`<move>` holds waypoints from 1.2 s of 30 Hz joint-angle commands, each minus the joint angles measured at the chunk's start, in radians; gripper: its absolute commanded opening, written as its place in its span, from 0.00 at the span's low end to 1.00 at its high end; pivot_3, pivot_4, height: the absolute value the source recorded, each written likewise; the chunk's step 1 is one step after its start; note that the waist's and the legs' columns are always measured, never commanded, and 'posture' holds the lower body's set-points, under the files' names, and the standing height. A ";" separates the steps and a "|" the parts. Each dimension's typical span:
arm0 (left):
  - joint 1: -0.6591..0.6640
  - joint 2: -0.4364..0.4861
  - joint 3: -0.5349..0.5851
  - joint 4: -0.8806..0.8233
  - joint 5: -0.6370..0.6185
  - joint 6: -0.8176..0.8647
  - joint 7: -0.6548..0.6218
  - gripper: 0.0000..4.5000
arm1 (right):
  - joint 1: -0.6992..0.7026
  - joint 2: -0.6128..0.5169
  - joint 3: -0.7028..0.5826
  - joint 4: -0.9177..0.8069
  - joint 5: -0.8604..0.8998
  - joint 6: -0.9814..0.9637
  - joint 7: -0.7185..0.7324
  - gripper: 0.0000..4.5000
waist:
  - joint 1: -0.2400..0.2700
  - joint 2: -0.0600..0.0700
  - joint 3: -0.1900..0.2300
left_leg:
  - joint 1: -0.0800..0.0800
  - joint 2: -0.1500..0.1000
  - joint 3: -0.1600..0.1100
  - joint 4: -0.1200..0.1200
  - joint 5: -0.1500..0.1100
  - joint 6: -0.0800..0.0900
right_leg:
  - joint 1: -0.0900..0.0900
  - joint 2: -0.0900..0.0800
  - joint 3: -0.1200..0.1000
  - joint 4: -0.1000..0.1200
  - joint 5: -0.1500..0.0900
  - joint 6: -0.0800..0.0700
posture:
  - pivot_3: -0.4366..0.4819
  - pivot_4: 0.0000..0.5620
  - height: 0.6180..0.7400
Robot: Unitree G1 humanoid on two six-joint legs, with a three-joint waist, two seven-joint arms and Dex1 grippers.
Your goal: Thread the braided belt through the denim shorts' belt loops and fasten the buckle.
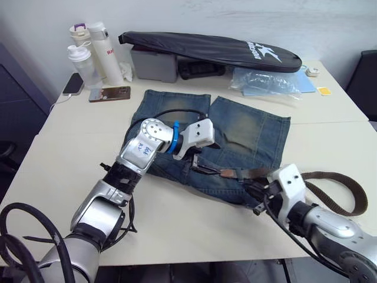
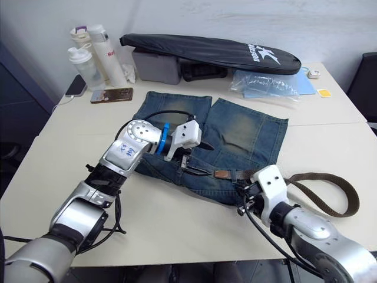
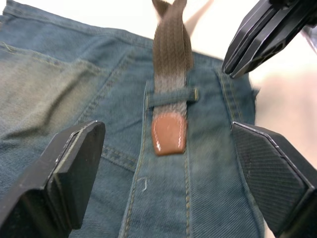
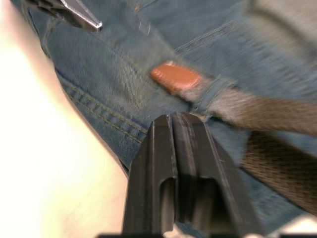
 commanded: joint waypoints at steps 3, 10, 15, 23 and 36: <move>-0.048 -0.042 -0.025 0.058 0.086 -0.108 0.053 1.00 | 0.001 0.086 0.075 0.049 -0.104 -0.012 -0.060 0.02 | 0.010 -0.001 0.000 | -0.001 -0.001 0.000 0.000 0.000 0.001 | -0.001 -0.001 0.000 0.001 0.000 0.000 | 0.48 0.27 1.00; -0.028 -0.115 -0.100 0.075 0.187 -0.244 0.104 1.00 | 0.027 0.126 0.099 0.066 -0.184 0.033 -0.091 0.02 | 0.012 -0.001 0.000 | -0.001 -0.003 -0.001 0.001 0.000 0.002 | 0.000 -0.003 0.000 0.005 0.000 0.001 | 0.48 0.27 1.00; -0.024 -0.131 -0.148 0.115 0.271 -0.328 0.153 1.00 | 0.023 0.167 0.094 0.058 -0.198 0.046 -0.103 0.02 | 0.011 -0.001 0.000 | 0.000 -0.003 0.000 0.001 0.000 0.002 | 0.001 -0.002 0.000 0.003 0.000 0.001 | 0.48 0.27 1.00; -0.053 -0.150 -0.187 0.244 0.403 -0.410 0.257 0.70 | 0.014 0.181 0.077 0.050 -0.213 0.062 -0.096 0.00 | 0.013 -0.001 -0.001 | 0.000 -0.004 0.000 0.002 0.001 0.003 | 0.001 -0.002 0.000 0.004 0.000 0.001 | 0.48 0.27 1.00; -0.066 -0.166 -0.099 0.263 0.331 -0.371 0.181 0.00 | 0.014 0.182 0.064 0.056 -0.228 0.092 -0.088 0.00 | 0.012 -0.001 -0.001 | 0.000 -0.004 -0.002 0.003 0.001 0.004 | 0.002 -0.002 -0.002 0.006 0.000 0.001 | 0.48 0.27 1.00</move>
